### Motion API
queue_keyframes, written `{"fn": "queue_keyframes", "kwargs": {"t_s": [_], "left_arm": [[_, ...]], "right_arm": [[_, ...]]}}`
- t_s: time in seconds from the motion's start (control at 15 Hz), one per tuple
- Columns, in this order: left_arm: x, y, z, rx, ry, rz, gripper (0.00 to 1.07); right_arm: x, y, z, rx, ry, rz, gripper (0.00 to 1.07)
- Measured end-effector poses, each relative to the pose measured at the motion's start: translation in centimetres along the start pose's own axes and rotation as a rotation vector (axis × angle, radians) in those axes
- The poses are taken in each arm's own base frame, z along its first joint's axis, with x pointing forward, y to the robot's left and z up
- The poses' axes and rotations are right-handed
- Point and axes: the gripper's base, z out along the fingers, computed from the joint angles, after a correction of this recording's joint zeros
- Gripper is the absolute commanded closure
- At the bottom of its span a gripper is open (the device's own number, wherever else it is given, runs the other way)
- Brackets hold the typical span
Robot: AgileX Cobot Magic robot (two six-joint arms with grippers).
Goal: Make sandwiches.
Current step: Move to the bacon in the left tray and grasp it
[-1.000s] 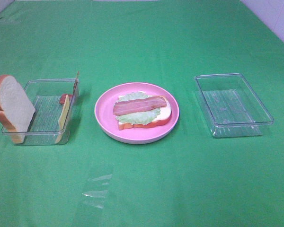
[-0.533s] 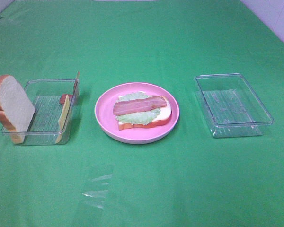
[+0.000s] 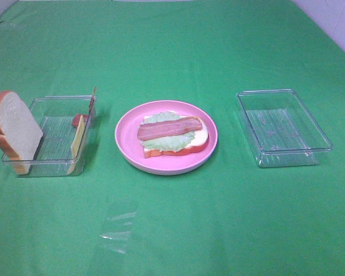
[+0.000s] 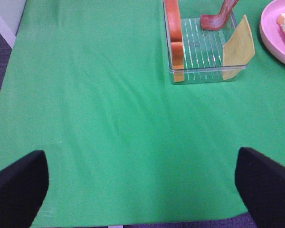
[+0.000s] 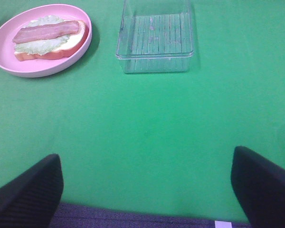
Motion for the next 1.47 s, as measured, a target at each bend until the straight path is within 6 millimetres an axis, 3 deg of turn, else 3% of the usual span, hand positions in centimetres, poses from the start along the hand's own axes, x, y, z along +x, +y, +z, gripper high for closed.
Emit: {"fn": "queue_keyframes", "kwargs": {"t_s": [0.07,0.13,0.2,0.27,0.33,0.4,0.53,0.6,0.67,0.73,0.8,1.07,1.27,1.47], "left_arm": [[-1.1,0.0,-0.3,0.0,0.02,0.0,0.08],[-3.3,0.1,-0.4,0.002,0.072,0.0,0.08],[-9.2,0.2,1.2,0.001,0.131,-0.029,0.08],[-10.6,0.2,1.8,0.004,0.145,-0.032,0.08],[-13.9,0.0,4.0,0.019,0.184,-0.03,0.08],[-15.1,-0.1,5.0,0.032,0.202,-0.03,0.08],[-19.1,-1.5,9.9,0.101,0.274,0.007,0.08],[-19.9,-2.2,11.3,0.117,0.292,0.028,0.08],[-21.3,-3.8,13.9,0.133,0.324,0.059,0.08],[-23.6,-7.6,19.4,0.154,0.374,0.082,0.08],[-24.3,-9.6,22.4,0.162,0.394,0.087,0.08],[-24.0,-14.6,30.3,0.189,0.466,0.104,0.08],[-22.3,-16.5,34.5,0.185,0.527,0.113,0.08],[-20.0,-16.9,37.9,0.147,0.6,0.131,0.08]], "right_arm": [[0.0,0.0,0.0,0.0,0.0,0.0,0.16],[0.0,0.0,0.0,0.0,0.0,0.0,0.16],[0.0,0.0,0.0,0.0,0.0,0.0,0.16],[0.0,0.0,0.0,0.0,0.0,0.0,0.16],[0.0,0.0,0.0,0.0,0.0,0.0,0.16],[0.0,0.0,0.0,-0.002,0.0,0.001,0.16],[0.0,0.0,0.0,-0.002,0.0,0.001,0.16],[0.0,0.0,0.0,-0.002,0.0,0.001,0.16],[0.0,0.0,0.0,-0.002,0.0,0.001,0.16],[0.0,0.0,0.0,-0.002,0.0,0.001,0.16],[0.0,0.0,0.0,-0.002,0.0,0.001,0.16],[0.0,0.0,0.0,-0.003,0.0,0.001,0.16],[0.0,0.0,0.0,-0.003,0.0,0.001,0.16],[0.0,0.0,0.0,-0.003,0.0,0.001,0.16]]}}
